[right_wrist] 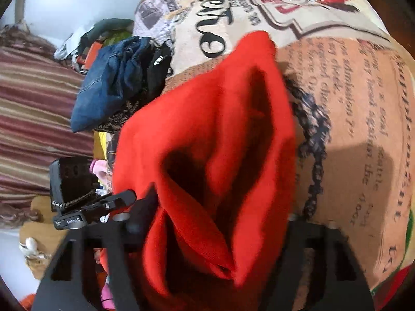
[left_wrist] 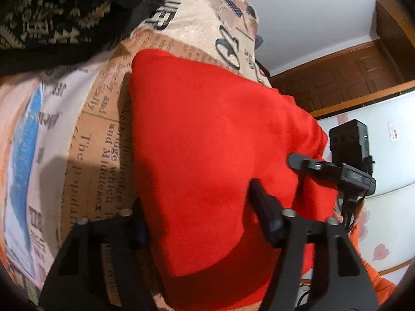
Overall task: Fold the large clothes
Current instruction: 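Grasp the folded jacket with both grippers and lift it, then place the folded jacket on top of the jeans stack and release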
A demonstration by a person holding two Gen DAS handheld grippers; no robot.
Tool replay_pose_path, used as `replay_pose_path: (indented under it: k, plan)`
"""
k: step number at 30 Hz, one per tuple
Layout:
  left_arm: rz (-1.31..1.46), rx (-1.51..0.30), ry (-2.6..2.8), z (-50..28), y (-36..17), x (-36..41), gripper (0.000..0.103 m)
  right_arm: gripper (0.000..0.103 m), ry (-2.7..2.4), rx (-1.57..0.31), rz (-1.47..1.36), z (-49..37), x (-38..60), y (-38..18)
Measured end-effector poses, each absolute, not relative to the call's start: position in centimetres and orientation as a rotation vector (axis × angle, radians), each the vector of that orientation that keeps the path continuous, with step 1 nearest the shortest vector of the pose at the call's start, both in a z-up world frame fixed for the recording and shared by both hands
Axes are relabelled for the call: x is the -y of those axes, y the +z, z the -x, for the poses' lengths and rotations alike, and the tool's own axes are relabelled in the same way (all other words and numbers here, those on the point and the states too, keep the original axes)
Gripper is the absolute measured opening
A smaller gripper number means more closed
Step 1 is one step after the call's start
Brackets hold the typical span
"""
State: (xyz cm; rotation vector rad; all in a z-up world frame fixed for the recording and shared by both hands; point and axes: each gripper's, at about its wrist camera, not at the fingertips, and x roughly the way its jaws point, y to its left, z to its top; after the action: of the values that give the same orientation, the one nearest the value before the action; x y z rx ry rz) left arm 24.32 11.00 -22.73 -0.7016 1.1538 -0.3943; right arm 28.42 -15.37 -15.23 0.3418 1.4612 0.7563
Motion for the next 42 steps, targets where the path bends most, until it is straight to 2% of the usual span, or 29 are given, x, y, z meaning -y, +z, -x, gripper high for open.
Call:
replay_pose_path:
  k: [2, 5, 10, 19, 25, 30, 36, 40, 42]
  plan:
    - [0.678, -1.139, -0.401, -24.1, -21.7, -11.0, 0.041, 0.034, 0.772, -1.488, -0.4, -28.1, 15.9, -15.2]
    - [0.63, -1.104, -0.414, -23.8, -19.5, -10.8, 0.033, 0.027, 0.775, -1.474, -0.409, -27.4, 15.5, -14.2]
    - [0.539, -0.999, -0.411, -23.7, -14.3, -11.9, 0.031, 0.026, 0.801, -1.375, -0.358, -27.3, 13.5, -10.0]
    - [0.426, -0.726, -0.329, -24.0, -1.7, -19.9, 0.031, 0.026, 0.962, -1.106, -0.315, -29.7, 5.6, 0.1]
    - [0.418, -0.65, -0.242, -26.1, 2.1, -27.2, 0.031, 0.026, 1.063, -0.968, -0.289, -32.5, -2.3, 2.9]
    - [0.389, -0.644, -0.139, -29.1, 1.6, -32.8, 0.031, 0.026, 1.067, -0.933, -0.241, -35.7, -9.5, 1.4]
    - [0.376, -0.757, -0.033, -33.3, -5.6, -37.0, 0.032, 0.026, 1.028, -1.017, -0.171, -39.6, -15.8, -4.3]
    - [0.406, -0.798, 0.019, -34.6, -9.6, -38.6, 0.042, 0.03, 0.977, -1.12, -0.136, -40.7, -16.5, -9.0]
    - [0.4, -0.802, 0.022, -34.2, -10.2, -38.5, 0.05, 0.04, 0.964, -1.124, -0.138, -40.7, -15.9, -10.0]
